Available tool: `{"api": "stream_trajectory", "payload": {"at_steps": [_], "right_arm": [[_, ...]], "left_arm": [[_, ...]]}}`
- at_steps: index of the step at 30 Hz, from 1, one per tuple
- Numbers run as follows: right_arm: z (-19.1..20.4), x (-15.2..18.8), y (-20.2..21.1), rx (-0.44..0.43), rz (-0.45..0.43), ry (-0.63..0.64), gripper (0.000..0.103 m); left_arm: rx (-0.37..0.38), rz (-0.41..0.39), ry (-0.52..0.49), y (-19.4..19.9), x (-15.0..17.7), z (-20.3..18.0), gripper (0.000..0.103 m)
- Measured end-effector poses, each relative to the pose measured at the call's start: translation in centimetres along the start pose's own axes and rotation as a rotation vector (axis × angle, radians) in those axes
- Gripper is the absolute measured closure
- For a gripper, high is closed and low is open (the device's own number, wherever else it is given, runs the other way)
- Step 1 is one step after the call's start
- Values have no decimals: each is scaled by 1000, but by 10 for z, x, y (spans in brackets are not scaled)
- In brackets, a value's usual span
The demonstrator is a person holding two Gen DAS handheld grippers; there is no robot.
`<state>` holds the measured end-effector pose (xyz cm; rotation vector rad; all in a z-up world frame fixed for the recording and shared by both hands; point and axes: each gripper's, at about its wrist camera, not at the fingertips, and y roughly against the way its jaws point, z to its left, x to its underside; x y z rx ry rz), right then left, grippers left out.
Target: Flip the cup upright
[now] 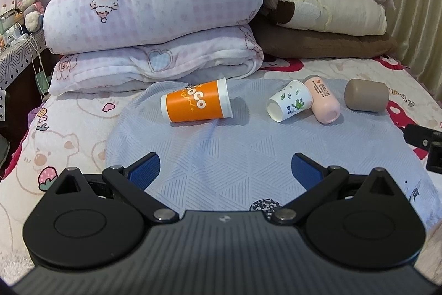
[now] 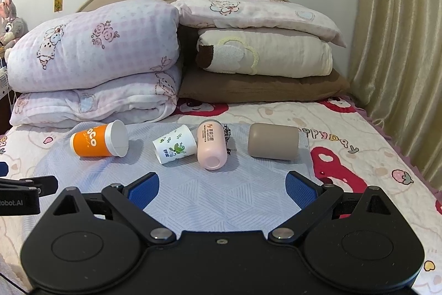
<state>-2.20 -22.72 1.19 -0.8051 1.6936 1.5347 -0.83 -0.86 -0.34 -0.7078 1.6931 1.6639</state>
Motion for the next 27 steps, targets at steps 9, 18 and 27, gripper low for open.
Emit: {"api": "stream_trajectory", "payload": {"at_steps": [9,18,27], "right_arm": [[0,0,-1,-2,4,0,3],[-1,1,-2,-24,16,-13,3],[-2,-11,0,-292,120,-15,3]], "left_arm": [[2,19,-22,-4,1,-2,0],[11,46,-33,-5,-1,1,0],[86,22,-142,0,-37,39,0]]}}
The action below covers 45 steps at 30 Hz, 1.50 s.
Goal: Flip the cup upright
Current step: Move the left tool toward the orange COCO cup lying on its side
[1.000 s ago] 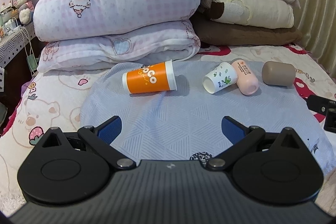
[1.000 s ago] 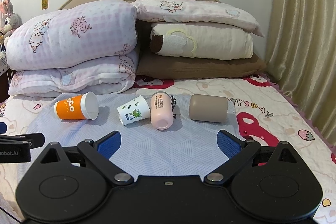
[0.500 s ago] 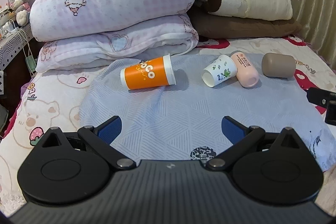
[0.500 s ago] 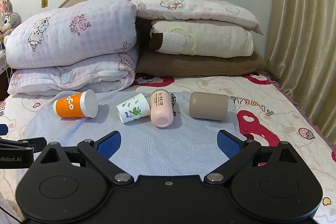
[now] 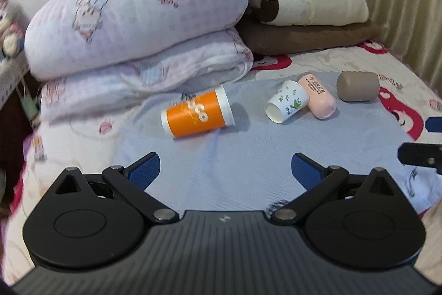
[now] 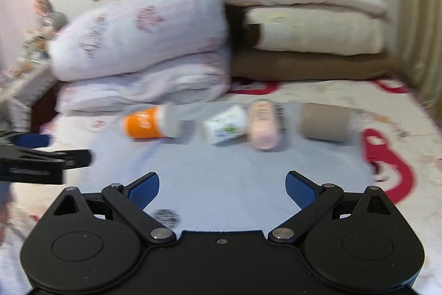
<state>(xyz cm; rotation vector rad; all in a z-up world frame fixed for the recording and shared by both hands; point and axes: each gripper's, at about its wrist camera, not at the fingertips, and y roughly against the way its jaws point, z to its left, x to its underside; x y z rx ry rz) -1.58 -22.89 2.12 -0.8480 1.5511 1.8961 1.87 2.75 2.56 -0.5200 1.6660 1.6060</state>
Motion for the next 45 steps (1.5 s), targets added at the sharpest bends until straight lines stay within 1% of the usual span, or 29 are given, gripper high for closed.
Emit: {"api": "stream_trajectory", "payload": {"at_steps": [2,4,6,8,10,12,14,16,20,22,23,25,27,29,31,33,35,37,39,41,45], "right_arm": [[8,-6,-4,-62,11,4,3],[22,-11,-12,-107,29,38,3],[39,-12,-22,-125,32,106,3],[54,-14,-33,-117,43,164,3],[66,-17,-44,-131,50,199,3],[71,-23,-57,-171,75,189,4],[76,-29,-73,-221,102,158,4],[81,-32,-90,-266,129,133,6],[94,-38,-127,-354,179,57,10],[104,-38,-148,-383,190,33,16],[109,-37,-158,-387,193,23,18],[116,-35,-177,-399,196,-15,26],[121,-32,-197,-412,182,-78,28],[122,-29,-213,-410,161,-142,30],[121,-25,-230,-387,126,-218,30],[118,-23,-241,-382,79,-301,31],[113,-21,-251,-402,52,-385,32],[110,-20,-265,-397,69,-456,34],[111,-18,-275,-393,77,-476,34],[114,-16,-281,-390,92,-483,34],[113,-9,-287,-372,92,-506,34]], "left_arm": [[21,7,-19,-5,-12,12,0],[50,10,-29,-10,-21,20,0],[90,24,-30,-18,-30,27,0],[134,35,-29,-28,-37,34,0],[151,42,-11,-40,-41,42,0],[150,53,15,-56,-47,52,0],[153,61,44,-74,-54,65,0],[141,59,38,-89,-61,74,1],[96,62,-11,-123,-76,89,3],[76,45,-59,-138,-84,93,3],[86,52,-94,-147,-88,95,3],[109,73,-122,-163,-94,99,3],[134,98,-148,-182,-97,102,5],[176,115,-177,-199,-99,106,7],[222,126,-195,-212,-99,106,8],[266,161,-198,-226,-99,105,8],[277,201,-193,-242,-97,104,12],[282,234,-183,-255,-94,105,17],[294,242,-144,-265,-93,109,18],[324,259,-87,-274,-92,116,18],[383,273,-36,-282,-90,126,18]]}}
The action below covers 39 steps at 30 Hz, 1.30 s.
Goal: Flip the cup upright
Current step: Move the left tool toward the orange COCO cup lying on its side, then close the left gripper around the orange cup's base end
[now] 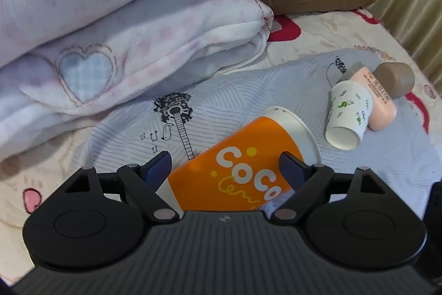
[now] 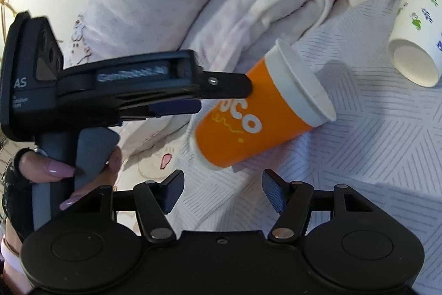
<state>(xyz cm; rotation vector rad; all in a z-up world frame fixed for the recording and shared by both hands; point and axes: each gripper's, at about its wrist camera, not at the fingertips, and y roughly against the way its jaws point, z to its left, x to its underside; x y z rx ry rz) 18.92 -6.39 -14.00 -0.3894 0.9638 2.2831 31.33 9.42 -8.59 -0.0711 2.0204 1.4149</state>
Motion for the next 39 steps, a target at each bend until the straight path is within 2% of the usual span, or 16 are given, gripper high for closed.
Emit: {"api": "stream_trajectory", "payload": {"at_steps": [3,6,8,11,15,18,22,24,28,33,39], "right_arm": [[-5,-1,-6,14,17,-10,34],[-12,-2,-7,26,-2,-30,34],[-15,-2,-9,25,-4,-37,34],[-15,0,-9,30,-7,-40,34],[-17,-1,-2,39,-40,-38,34],[-18,-6,-1,48,-43,-35,35],[-20,-16,2,64,-28,-39,35],[-21,-20,1,67,-18,-38,33],[-20,-26,-5,95,5,-7,26],[-17,-35,-6,96,40,67,27],[-9,-37,1,117,68,186,27]], "left_arm": [[54,34,30,-4,2,8,18],[85,60,73,-9,3,15,18],[81,72,103,-11,4,15,21],[98,68,88,-8,5,8,35],[80,75,73,-7,6,-2,36],[94,73,80,-6,6,-4,40],[105,57,117,-7,10,-1,40],[135,57,154,-8,11,4,40],[159,52,170,-10,16,7,41],[207,55,232,-12,23,17,40],[192,68,216,-11,30,4,40]]}}
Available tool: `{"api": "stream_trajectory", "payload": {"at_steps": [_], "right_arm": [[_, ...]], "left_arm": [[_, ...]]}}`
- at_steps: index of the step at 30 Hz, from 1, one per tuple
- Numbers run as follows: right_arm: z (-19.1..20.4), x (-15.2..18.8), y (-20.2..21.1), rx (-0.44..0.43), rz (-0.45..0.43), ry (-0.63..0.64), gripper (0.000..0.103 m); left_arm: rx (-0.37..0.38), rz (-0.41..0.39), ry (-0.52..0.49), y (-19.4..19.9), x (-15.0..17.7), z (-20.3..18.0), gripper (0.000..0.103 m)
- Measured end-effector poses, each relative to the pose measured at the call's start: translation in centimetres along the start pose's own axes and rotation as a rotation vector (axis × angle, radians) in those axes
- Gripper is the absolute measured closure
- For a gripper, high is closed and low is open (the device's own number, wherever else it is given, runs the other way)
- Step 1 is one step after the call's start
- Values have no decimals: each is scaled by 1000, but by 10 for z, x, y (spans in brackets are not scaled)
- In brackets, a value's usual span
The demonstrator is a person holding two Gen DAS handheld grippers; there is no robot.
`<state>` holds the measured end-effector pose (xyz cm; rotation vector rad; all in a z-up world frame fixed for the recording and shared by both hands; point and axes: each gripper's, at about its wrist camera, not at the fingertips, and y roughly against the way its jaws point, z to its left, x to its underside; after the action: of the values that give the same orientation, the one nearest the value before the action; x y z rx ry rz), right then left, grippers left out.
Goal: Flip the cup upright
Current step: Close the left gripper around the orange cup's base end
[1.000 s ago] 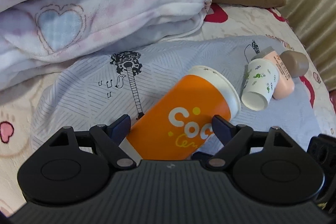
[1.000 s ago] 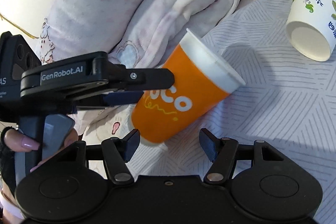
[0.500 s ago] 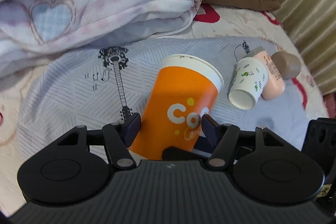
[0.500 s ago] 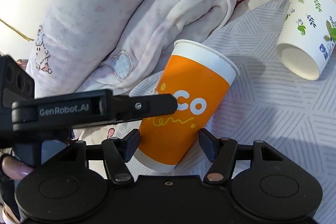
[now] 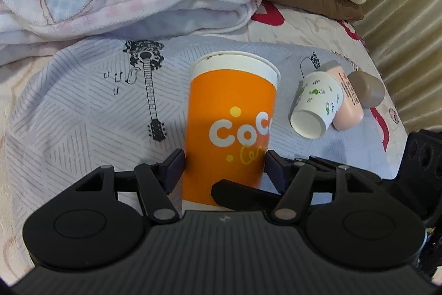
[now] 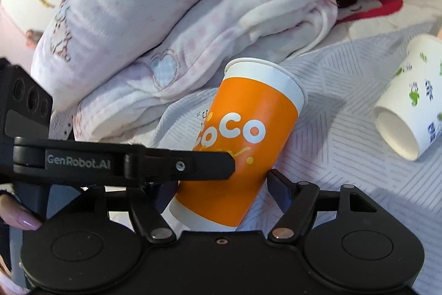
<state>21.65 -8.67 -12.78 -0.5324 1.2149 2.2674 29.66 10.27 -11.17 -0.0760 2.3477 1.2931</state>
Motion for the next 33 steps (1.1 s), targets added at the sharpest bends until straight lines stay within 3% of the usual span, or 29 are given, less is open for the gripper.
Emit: {"api": "stream_trajectory", "payload": {"at_steps": [6,12,24,33], "right_arm": [[-2,3,15,-7,72,36,28],[-1,2,38,10,238,90,30],[-40,14,97,14,315,103,30],[-55,28,122,57,397,185,30]], "left_arm": [[42,6,65,12,14,-11,41],[119,61,130,11,39,-24,41],[223,171,246,-21,69,-76,42],[199,217,254,-49,93,-109,43]]}}
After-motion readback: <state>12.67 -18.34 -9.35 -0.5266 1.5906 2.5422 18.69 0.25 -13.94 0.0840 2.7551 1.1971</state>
